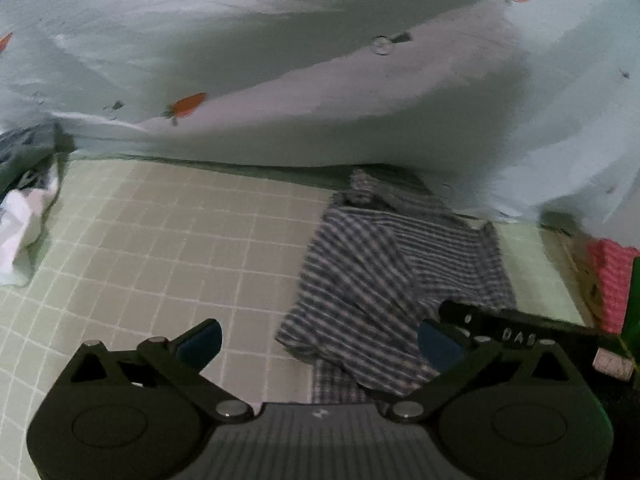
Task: Fold clothes
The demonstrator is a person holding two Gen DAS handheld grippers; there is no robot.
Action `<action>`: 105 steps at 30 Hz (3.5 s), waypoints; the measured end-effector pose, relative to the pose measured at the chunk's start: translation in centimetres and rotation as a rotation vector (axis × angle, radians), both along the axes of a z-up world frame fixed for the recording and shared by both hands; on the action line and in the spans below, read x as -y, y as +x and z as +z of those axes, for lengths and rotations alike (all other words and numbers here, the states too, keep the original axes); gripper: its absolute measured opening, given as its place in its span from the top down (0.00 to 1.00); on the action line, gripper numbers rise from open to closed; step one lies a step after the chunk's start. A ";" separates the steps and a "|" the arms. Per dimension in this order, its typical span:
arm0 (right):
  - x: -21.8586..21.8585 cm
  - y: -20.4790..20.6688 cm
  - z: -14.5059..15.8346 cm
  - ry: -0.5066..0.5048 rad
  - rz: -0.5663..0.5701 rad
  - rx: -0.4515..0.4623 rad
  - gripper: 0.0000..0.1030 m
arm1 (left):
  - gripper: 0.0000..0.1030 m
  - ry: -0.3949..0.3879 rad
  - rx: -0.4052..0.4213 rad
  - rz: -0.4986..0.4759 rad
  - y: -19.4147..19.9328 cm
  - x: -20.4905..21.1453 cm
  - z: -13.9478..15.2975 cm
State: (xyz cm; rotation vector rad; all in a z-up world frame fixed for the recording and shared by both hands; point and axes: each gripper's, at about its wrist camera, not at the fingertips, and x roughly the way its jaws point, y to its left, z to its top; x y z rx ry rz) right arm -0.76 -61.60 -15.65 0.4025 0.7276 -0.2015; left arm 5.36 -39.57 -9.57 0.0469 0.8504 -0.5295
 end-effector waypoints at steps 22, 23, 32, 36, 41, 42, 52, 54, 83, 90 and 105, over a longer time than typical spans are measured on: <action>-2.8 -14.6 1.0 0.333 -0.197 0.075 0.96 | 0.00 -0.109 0.053 0.012 -9.5 -6.1 5.2; -2.9 -15.5 1.0 0.349 -0.206 0.080 0.96 | 0.00 -0.104 0.052 0.003 -10.4 -6.3 5.2; -4.0 -22.2 0.6 0.455 -0.281 0.091 0.96 | 0.00 -0.085 0.029 -0.017 -15.9 -7.8 5.0; -4.5 -24.6 0.1 0.471 -0.290 0.081 0.96 | 0.00 -0.068 0.017 -0.018 -17.9 -8.1 4.5; -4.8 -27.1 -0.4 0.471 -0.282 0.069 0.96 | 0.00 -0.042 0.006 -0.018 -20.3 -8.4 3.7; -4.8 -27.4 -0.5 0.470 -0.281 0.065 0.96 | 0.00 -0.038 0.004 -0.018 -20.6 -8.3 3.6; -4.8 -30.2 -2.0 0.469 -0.276 0.022 0.96 | 0.00 0.030 0.017 -0.039 -23.7 -8.5 2.1; -4.9 -30.6 -2.3 0.455 -0.268 0.008 0.96 | 0.00 0.062 0.020 -0.044 -24.2 -8.3 1.5; -8.3 -33.7 -3.1 0.004 -0.107 -0.238 0.33 | 0.09 0.261 -0.171 -0.061 -25.6 -11.6 -5.9; -8.5 -35.1 -3.6 0.017 -0.124 -0.252 0.28 | 0.16 0.235 -0.244 -0.035 -26.2 -12.9 -7.0; -9.3 -34.9 -3.4 0.128 -0.048 -0.243 0.79 | 0.68 0.261 -0.273 -0.037 -26.7 -12.9 -6.7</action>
